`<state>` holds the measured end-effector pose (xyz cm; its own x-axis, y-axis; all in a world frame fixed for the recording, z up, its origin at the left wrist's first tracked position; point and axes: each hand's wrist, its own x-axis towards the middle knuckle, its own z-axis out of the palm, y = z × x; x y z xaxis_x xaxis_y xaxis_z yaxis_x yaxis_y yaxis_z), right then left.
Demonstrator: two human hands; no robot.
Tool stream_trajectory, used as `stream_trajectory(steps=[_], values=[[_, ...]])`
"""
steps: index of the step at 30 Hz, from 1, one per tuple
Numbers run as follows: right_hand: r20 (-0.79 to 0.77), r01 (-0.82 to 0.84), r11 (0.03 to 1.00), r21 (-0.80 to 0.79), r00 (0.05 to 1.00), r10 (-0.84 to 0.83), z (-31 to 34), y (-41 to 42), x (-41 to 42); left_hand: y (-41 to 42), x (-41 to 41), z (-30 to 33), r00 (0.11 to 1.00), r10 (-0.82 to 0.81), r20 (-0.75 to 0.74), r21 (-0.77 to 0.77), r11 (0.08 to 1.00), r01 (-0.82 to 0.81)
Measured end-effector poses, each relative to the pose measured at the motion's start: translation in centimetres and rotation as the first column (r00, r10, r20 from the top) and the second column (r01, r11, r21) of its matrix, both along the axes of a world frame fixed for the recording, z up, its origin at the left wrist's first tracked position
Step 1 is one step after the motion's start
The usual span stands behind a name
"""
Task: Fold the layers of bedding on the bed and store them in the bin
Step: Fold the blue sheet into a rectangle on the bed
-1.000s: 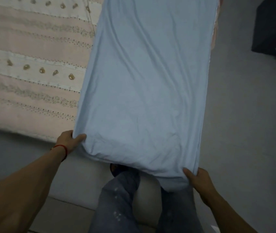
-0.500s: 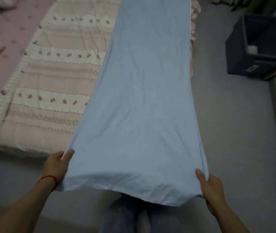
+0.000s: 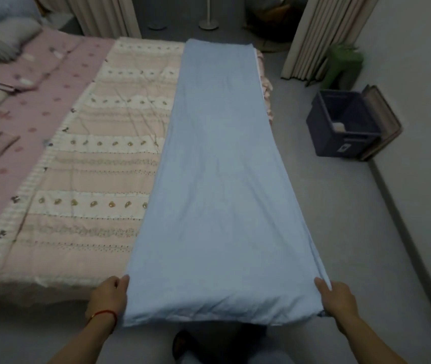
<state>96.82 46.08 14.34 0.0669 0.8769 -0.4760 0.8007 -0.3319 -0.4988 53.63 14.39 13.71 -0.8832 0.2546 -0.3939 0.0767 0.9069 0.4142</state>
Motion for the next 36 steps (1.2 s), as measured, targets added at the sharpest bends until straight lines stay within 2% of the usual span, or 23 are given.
stream_trajectory(steps=[3, 7, 11, 15, 19, 23, 30, 36], values=[[0.051, -0.004, 0.998, -0.061, 0.999, 0.007, -0.1, -0.2, 0.0, -0.7, -0.1, -0.4, 0.997, -0.030, 0.065, -0.014, 0.999, 0.031], [0.044, -0.001, 0.999, -0.039, 0.999, 0.003, 0.6, -0.3, -0.3, -1.0, -0.2, 0.1, 0.995, -0.007, 0.102, 0.085, 0.996, -0.002], [-0.014, 0.028, 0.999, -0.033, 0.999, -0.028, 1.2, -1.4, 0.0, -1.5, -0.7, 0.8, 0.988, -0.009, 0.154, 0.210, 0.977, -0.024], [-0.068, 0.077, 0.997, -0.012, 0.995, -0.078, 1.6, -2.5, -0.2, -1.9, -0.9, 0.3, 0.973, -0.018, 0.231, 0.214, 0.976, -0.033], [-0.160, 0.207, 0.978, -0.002, 0.966, -0.205, 1.6, -2.7, -0.6, -1.7, -0.2, 1.1, 0.979, 0.012, 0.204, 0.231, 0.971, -0.060], [-0.184, 0.279, 0.960, -0.023, 0.942, -0.279, 1.3, -2.6, -0.8, -1.9, -0.2, 0.8, 0.974, 0.087, 0.208, 0.199, 0.971, -0.130], [-0.263, 0.362, 0.914, -0.184, 0.878, -0.401, -2.1, -1.3, -0.4, -0.6, -1.3, -0.6, 0.943, 0.185, 0.278, 0.075, 0.974, -0.214], [-0.336, 0.338, 0.909, -0.243, 0.850, -0.405, -2.4, 2.4, -2.6, 2.9, -2.2, 1.7, 0.935, 0.152, 0.321, 0.053, 0.983, -0.178]])
